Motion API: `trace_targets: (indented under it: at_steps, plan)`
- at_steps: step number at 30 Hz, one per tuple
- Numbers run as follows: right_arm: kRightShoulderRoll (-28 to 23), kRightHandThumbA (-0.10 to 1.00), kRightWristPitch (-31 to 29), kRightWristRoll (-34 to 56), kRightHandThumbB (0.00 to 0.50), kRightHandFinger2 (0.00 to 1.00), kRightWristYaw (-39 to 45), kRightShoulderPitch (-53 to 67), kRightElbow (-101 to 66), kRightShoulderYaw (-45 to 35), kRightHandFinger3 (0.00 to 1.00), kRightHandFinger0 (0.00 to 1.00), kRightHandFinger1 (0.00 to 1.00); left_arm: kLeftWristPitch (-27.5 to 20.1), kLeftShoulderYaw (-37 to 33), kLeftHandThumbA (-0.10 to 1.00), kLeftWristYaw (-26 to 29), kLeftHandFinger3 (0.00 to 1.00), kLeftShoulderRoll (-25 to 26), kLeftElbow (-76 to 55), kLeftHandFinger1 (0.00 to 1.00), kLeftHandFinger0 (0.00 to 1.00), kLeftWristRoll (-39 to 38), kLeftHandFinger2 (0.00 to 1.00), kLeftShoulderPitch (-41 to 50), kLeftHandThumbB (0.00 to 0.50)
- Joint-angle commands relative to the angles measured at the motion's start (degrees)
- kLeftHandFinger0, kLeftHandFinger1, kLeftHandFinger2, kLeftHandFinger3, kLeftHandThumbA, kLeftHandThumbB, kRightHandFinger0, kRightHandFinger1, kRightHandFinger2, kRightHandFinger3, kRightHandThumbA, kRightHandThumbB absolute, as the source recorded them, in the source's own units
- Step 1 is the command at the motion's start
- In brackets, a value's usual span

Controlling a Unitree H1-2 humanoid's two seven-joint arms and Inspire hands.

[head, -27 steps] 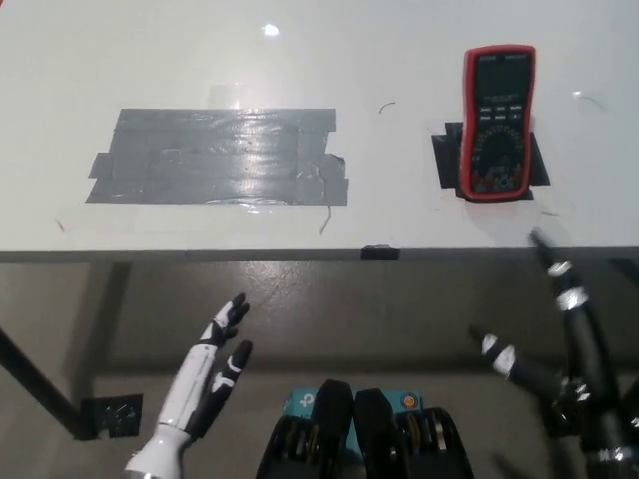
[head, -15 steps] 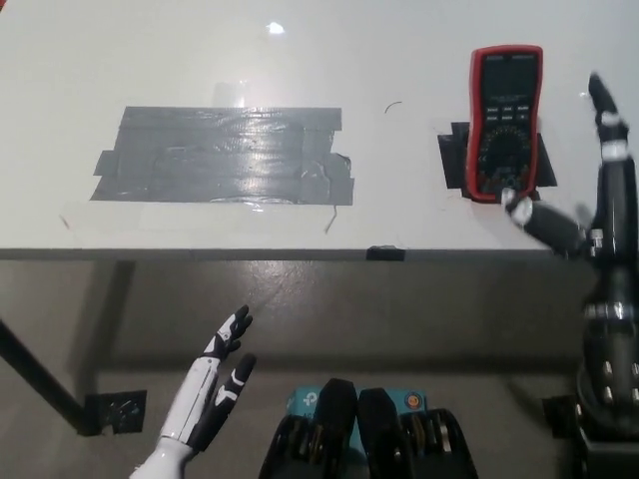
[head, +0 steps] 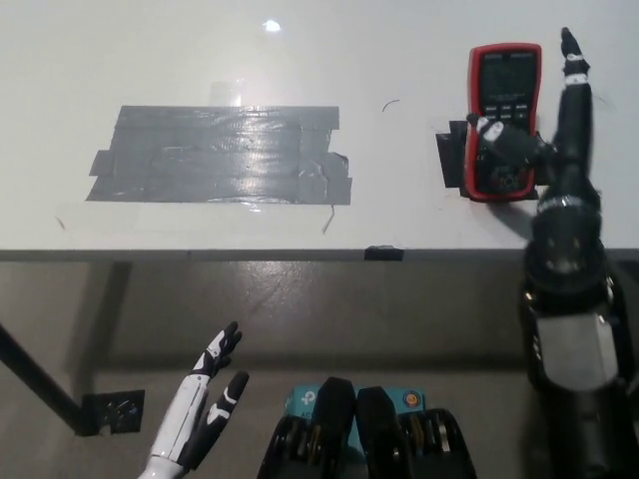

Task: The robot first picks the multimeter with right hand and then unfolds the black stand on the back of it using left hand

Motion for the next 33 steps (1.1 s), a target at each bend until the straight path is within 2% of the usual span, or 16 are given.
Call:
trace_targets:
  at_steps: [1, 13, 22, 25, 27, 33]
  plan:
    - [1.07, 1.0, 0.91, 0.92, 0.321, 1.0, -6.1, -5.91, 4.05, -0.89, 1.0, 1.0, 1.0, -2.65, 0.47, 0.98, 0.83, 1.0, -0.05, -1.74, 1.0, 1.0, -0.87, 1.0, 0.15, 0.175]
    - [3.74, 1.0, -1.56, -0.68, 0.299, 1.0, -19.09, -11.83, 14.1, -1.16, 1.0, 1.0, 1.0, -2.33, 1.23, 1.0, 1.22, 1.0, -0.27, -2.58, 1.0, 1.0, -0.33, 1.0, 1.07, 0.198]
    - [1.46, 1.0, -1.36, -6.5, 0.248, 1.0, -28.88, -12.33, 16.4, 2.78, 1.0, 1.0, 1.0, -2.48, 1.61, 1.0, 0.95, 1.0, 0.03, -2.69, 1.0, 1.0, -0.37, 1.0, 1.23, 0.197]
    - [1.1, 1.0, -0.88, -7.35, 0.245, 1.0, -29.98, -12.23, 16.01, 4.0, 1.0, 1.0, 1.0, -2.56, 1.85, 1.0, 1.07, 1.0, 0.1, -2.87, 1.0, 1.0, -0.4, 1.0, 1.27, 0.196]
    - [0.82, 1.0, -0.15, -8.82, 0.219, 1.0, -30.7, -11.34, 14.2, 5.39, 1.0, 1.0, 1.0, -2.6, 1.86, 1.0, 0.99, 1.0, 0.23, -2.63, 1.0, 1.0, -0.3, 1.0, 1.21, 0.201]
    - [0.88, 1.0, -0.44, -7.59, 0.238, 1.0, -31.68, -11.59, 14.57, 5.91, 1.0, 1.0, 1.0, -1.99, 1.75, 1.0, 0.89, 1.0, 0.19, -2.94, 1.0, 1.0, 0.19, 1.0, 1.19, 0.208]
